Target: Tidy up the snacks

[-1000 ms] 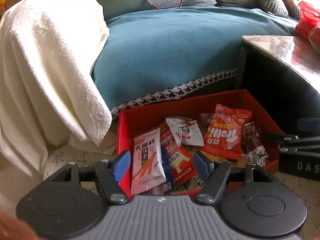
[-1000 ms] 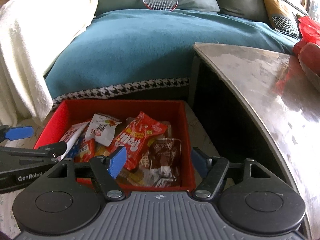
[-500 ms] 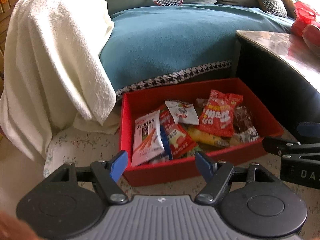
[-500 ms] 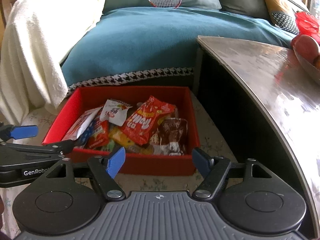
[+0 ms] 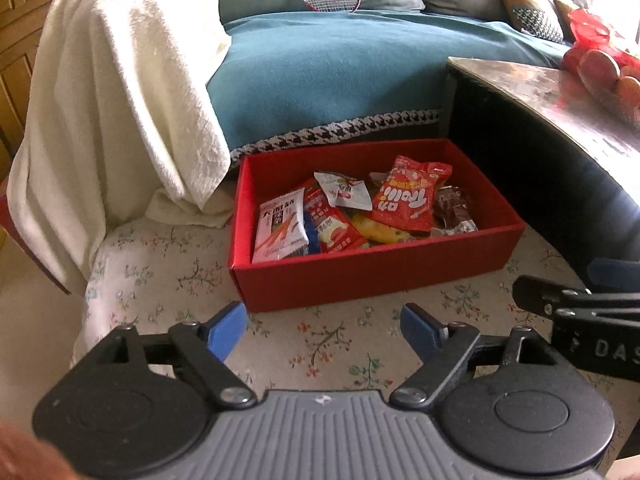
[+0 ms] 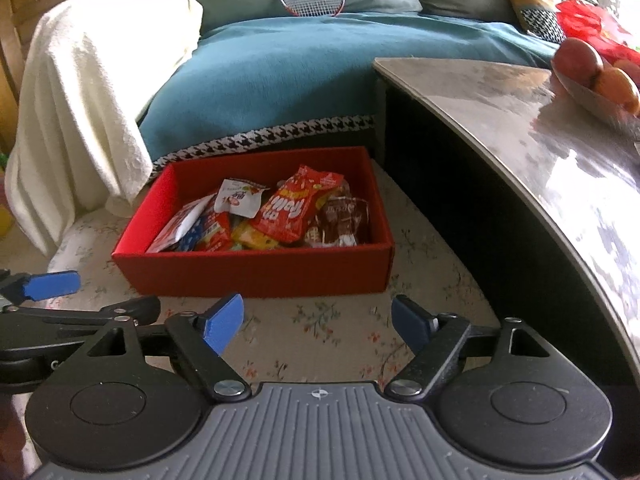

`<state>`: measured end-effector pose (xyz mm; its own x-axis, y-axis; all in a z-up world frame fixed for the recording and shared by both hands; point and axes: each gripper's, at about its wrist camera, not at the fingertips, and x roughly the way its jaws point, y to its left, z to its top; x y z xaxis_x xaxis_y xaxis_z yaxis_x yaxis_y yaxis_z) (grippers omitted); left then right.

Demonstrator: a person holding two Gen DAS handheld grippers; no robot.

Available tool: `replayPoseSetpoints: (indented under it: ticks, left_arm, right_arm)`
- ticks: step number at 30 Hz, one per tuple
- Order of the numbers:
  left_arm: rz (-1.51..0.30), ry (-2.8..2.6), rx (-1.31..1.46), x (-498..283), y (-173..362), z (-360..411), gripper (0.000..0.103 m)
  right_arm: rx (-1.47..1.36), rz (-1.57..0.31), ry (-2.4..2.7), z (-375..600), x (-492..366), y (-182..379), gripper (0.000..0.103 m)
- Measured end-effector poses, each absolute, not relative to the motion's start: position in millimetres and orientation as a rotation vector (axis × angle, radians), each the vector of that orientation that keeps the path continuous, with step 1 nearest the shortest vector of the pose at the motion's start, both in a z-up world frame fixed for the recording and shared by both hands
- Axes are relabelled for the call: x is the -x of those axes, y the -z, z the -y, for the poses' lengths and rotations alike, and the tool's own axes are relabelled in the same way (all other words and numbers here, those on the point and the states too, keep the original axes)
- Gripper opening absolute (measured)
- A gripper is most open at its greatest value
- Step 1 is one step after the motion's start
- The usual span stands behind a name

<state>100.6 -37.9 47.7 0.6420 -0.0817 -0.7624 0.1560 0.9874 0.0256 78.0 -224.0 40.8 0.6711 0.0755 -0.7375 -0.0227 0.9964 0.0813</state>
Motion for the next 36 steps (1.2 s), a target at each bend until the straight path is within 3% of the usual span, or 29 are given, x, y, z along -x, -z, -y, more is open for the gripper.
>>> replayPoseSetpoints:
  ticks: [11, 36]
  left_arm:
    - [-0.869, 0.1, -0.054, -72.8, -44.5, 28.8, 0.092]
    - [-0.876, 0.089, -0.038, -58.9, -38.5, 25.9, 0.094]
  right_arm:
    - [-0.081, -0.846, -0.042, 219.8, -52.0, -35.0, 0.088]
    - [-0.092, -0.867, -0.048, 218.3, -40.0, -28.8, 0.088]
